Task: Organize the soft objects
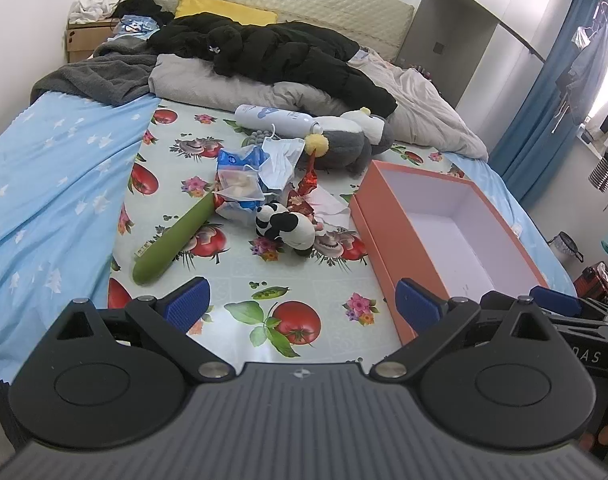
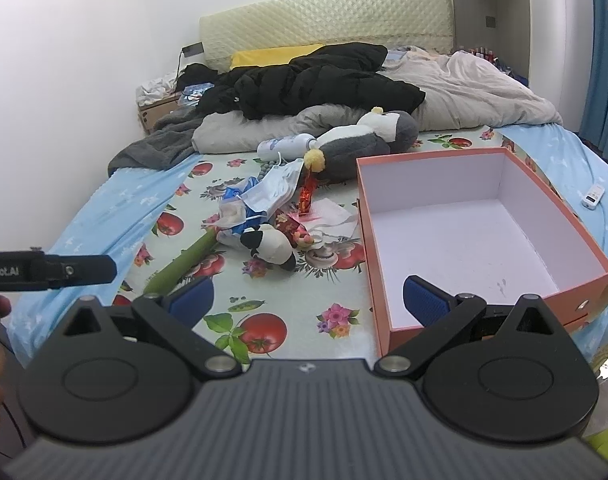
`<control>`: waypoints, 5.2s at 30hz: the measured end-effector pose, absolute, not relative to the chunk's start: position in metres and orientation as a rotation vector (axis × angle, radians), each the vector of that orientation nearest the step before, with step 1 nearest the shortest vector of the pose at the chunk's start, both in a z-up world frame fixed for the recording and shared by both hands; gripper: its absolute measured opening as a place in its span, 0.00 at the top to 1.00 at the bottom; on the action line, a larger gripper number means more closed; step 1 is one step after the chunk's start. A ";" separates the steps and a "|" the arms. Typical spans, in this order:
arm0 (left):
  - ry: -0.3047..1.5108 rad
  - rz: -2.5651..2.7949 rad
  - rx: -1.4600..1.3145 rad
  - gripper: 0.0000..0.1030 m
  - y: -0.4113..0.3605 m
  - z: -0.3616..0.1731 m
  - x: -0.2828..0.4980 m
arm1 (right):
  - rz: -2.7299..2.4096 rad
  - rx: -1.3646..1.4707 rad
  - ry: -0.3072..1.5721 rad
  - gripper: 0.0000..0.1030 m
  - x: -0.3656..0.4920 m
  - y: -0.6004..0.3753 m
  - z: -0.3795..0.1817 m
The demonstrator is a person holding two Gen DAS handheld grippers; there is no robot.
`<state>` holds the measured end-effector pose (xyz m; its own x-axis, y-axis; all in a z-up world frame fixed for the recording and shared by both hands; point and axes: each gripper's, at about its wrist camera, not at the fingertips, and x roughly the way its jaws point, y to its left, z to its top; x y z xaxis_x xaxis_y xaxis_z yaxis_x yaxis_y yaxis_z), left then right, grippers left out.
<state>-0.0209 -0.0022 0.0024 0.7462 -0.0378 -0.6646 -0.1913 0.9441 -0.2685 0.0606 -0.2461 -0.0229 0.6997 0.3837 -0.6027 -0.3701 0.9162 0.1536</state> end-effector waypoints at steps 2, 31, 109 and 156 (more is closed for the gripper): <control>0.727 0.087 -0.334 0.02 -0.002 0.002 -0.021 | 0.414 0.035 0.676 0.00 0.060 -0.248 -0.023; 0.720 0.051 -0.301 0.02 -0.004 0.000 -0.023 | 0.426 0.027 0.678 0.00 0.059 -0.241 -0.029; 0.775 -0.084 -0.893 0.75 0.111 -0.190 0.194 | 0.429 0.099 1.097 0.64 0.315 -0.116 -0.190; 0.903 0.116 -0.743 0.37 0.092 -0.181 0.071 | 0.627 -0.179 1.003 0.61 0.179 -0.123 -0.207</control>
